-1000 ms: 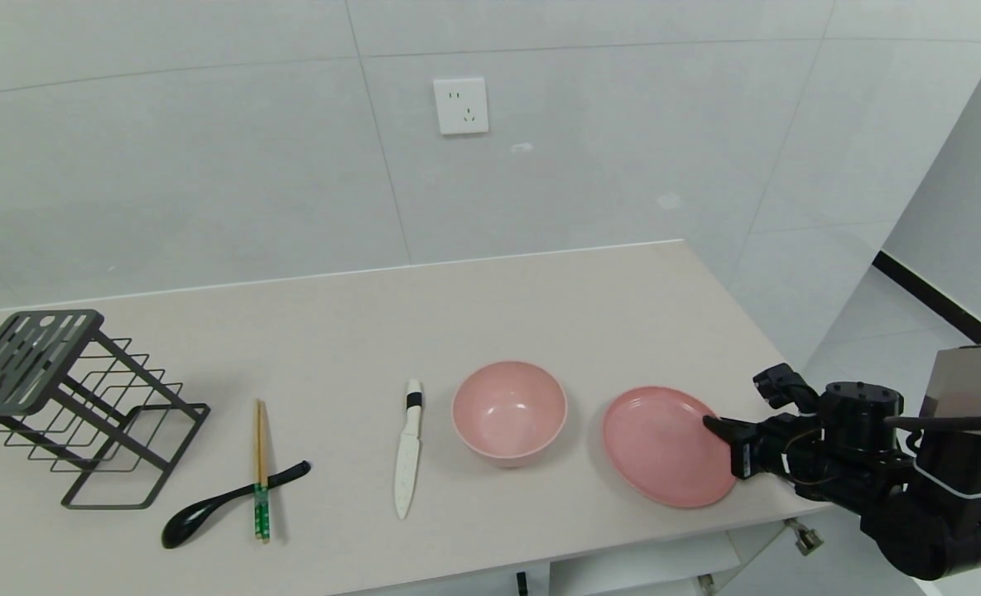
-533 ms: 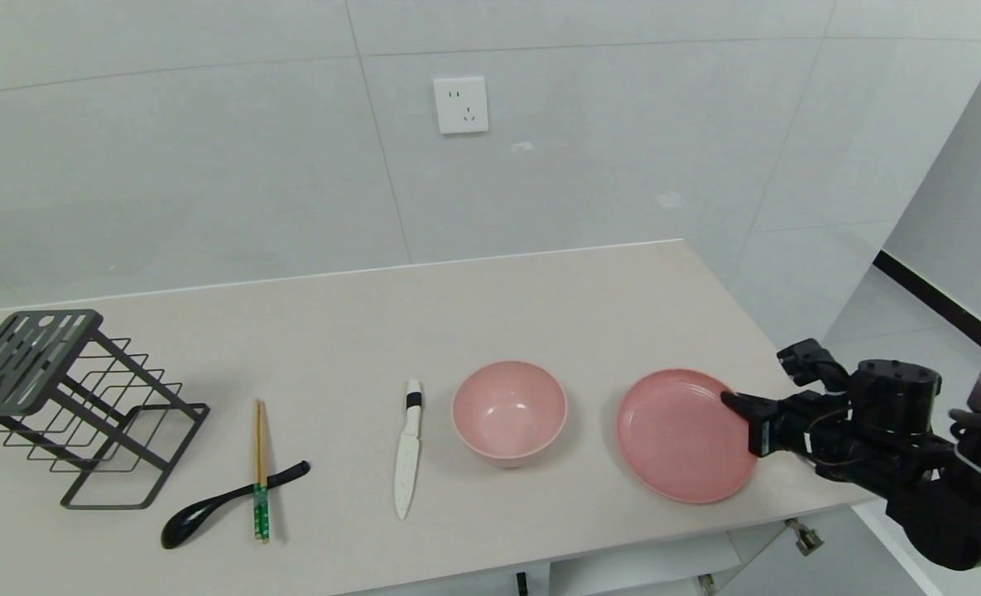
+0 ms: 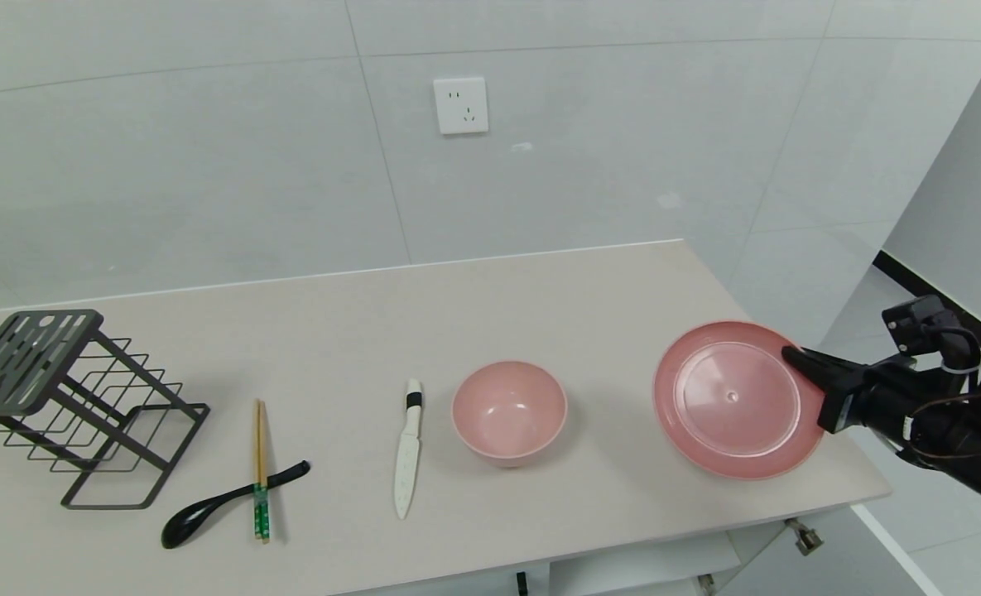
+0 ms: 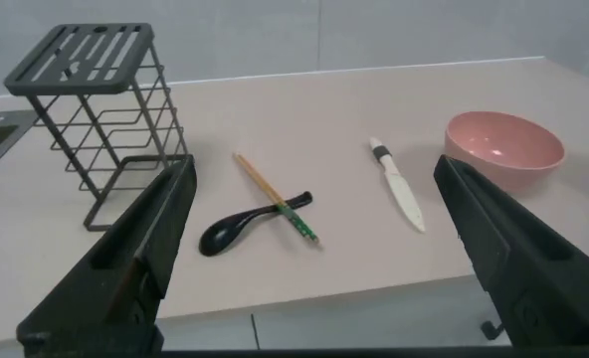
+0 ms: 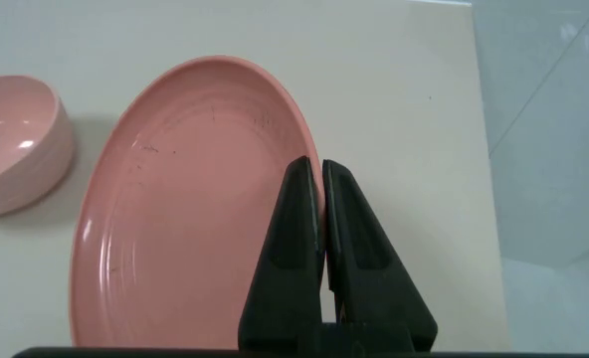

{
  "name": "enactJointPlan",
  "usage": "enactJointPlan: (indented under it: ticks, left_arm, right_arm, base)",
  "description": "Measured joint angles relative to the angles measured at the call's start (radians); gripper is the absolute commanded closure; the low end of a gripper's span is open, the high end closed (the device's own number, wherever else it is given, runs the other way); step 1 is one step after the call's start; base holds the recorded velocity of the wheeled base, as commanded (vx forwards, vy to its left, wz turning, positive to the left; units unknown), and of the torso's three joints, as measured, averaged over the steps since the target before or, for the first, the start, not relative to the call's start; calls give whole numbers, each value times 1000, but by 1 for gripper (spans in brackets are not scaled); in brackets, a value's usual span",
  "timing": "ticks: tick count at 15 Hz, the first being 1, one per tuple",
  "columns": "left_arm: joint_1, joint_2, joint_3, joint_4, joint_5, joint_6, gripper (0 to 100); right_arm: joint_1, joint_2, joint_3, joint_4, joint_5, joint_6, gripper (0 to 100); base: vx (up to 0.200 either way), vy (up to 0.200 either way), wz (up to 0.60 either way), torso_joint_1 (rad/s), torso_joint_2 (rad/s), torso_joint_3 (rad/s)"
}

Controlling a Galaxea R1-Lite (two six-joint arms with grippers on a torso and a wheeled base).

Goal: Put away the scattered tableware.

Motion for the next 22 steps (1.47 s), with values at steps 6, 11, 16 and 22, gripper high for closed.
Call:
enactJointPlan:
  ticks: [6,11,16,22]
  left_arm:
    - [-1,13,-41,-1,-286,-2,0]
    - [-3,306,-195,-84,-448,-13,0]
    - [-68,728,-241,-384,-493,-7,0]
    - [-186,1106,-283,-688,-528,-3,0]
  right_arm:
    - [18,-129,77,-3,1,1,100]
    - [76,-239,137,-4,1,13,100]
    - [100,-302,141,-4,1,12,100]
    - [107,-331,149,-4,3,10,100]
  base:
    - [0,0,0,0,0,0]
    - [0,0,0,0,0,0]
    - [0,0,0,0,0,0]
    - [0,0,0,0,0,0]
